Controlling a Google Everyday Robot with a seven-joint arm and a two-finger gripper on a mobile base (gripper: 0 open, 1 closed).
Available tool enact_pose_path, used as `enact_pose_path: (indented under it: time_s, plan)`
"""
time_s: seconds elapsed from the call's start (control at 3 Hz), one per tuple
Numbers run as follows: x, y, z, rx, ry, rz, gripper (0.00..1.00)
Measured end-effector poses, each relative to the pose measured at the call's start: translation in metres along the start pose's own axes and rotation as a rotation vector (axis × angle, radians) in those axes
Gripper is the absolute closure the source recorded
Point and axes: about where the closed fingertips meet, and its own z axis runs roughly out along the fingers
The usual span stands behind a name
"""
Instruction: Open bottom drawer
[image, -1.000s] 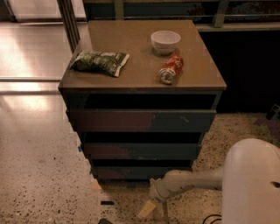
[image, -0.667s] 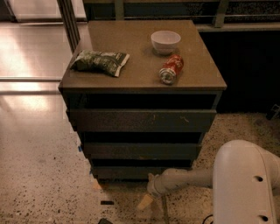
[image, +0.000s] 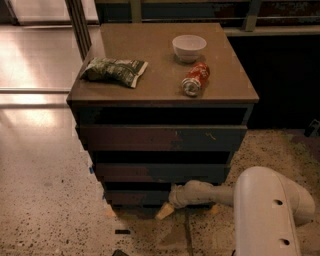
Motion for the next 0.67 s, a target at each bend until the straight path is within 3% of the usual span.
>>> enact_pose_path:
  time_s: [0.67]
  plan:
    - [-0.002, -0.003, 0.013, 0.004, 0.011, -0.008, 0.0]
